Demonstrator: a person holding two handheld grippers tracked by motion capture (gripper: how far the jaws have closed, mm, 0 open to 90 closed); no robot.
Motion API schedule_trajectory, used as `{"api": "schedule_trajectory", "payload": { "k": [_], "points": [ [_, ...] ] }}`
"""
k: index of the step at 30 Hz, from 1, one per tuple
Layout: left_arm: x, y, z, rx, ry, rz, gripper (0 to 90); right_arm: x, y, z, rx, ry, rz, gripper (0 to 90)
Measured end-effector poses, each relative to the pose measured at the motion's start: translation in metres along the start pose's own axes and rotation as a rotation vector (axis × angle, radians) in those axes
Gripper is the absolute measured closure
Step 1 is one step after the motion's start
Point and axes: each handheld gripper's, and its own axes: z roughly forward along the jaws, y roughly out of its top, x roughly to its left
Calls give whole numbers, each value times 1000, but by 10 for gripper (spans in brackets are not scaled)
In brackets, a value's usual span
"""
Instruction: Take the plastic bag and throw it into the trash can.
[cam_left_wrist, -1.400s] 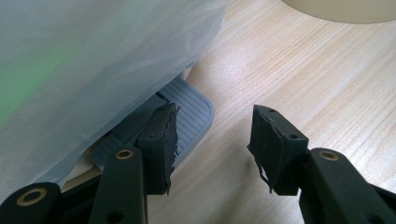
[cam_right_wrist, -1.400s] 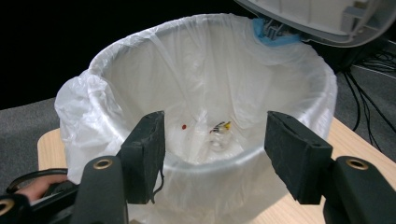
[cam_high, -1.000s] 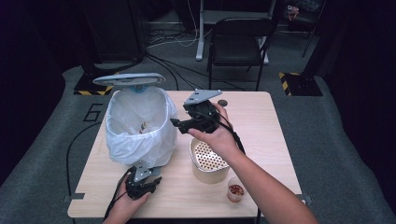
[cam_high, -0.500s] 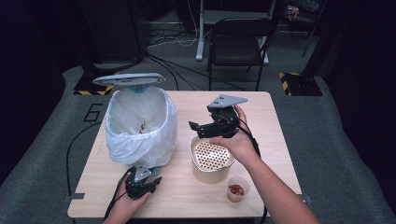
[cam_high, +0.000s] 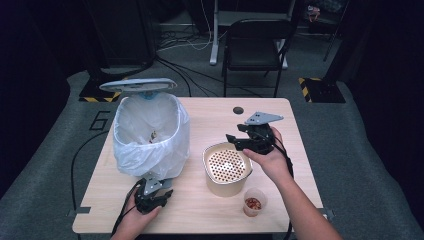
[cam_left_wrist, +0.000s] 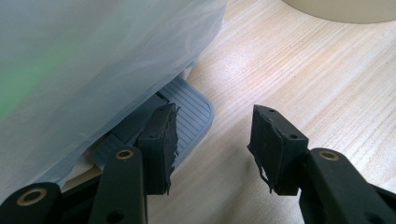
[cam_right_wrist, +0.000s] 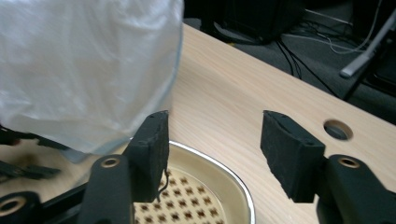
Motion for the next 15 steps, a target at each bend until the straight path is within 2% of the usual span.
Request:
{"api": "schedule_trajectory", "payload": {
  "k": [1, 7, 11, 12, 15],
  "points": [
    [0, 0, 0, -5, 6, -3, 510, -5, -8, 1, 8, -18, 20, 459],
    [0, 0, 0, 1, -1, 1, 510, -17, -28, 6, 37, -49, 46, 467],
    [0, 0, 1, -11, 5, -4, 510, -22, -38, 8, 57, -63, 57, 575],
    [0, 0, 0, 1, -1, 1, 510, -23, -41, 9, 64, -62, 57, 602],
    [0, 0, 0, -4, 3, -2, 510, -24, -47, 10, 74, -55, 76, 631]
  ]
}}
